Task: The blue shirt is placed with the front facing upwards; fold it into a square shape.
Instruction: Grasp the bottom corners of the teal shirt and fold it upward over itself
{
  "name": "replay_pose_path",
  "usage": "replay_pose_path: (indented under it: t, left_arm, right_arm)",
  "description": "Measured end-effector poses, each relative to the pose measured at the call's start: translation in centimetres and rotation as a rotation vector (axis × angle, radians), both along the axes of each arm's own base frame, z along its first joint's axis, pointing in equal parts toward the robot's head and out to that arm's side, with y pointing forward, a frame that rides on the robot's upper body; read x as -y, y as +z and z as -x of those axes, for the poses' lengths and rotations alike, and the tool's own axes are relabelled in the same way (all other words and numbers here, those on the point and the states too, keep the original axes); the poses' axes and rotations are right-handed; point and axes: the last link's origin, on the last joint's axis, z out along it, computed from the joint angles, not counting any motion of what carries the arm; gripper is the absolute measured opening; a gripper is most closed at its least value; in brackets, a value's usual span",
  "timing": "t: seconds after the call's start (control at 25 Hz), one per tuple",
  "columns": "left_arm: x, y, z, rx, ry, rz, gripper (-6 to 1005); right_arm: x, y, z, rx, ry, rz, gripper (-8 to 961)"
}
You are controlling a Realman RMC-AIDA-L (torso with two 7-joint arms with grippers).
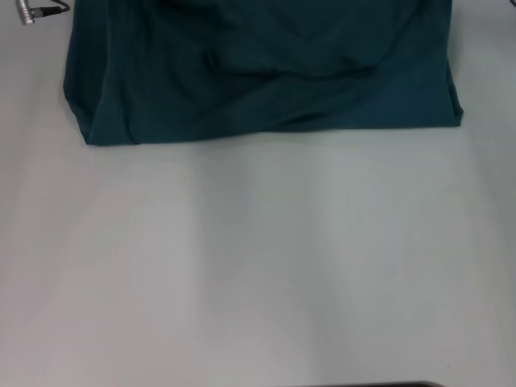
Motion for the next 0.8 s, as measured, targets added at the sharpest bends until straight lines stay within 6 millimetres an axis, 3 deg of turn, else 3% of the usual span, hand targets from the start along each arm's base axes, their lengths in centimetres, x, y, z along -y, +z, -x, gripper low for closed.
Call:
replay_pose_path:
  t: [0.64, 0.8]
  left_arm:
    - [0.3, -0.5, -0.1, 0.029, 0.012, 0.015, 132]
    - [0.4, -0.7, -0.2, 0.034, 0.015, 0.022, 142]
  right_arm:
    - [0.3, -0.9, -0.5, 0.090, 0.009, 0.074, 72]
    - [0.3, -0.7, -0.5, 0.085, 0.000, 0.074, 259]
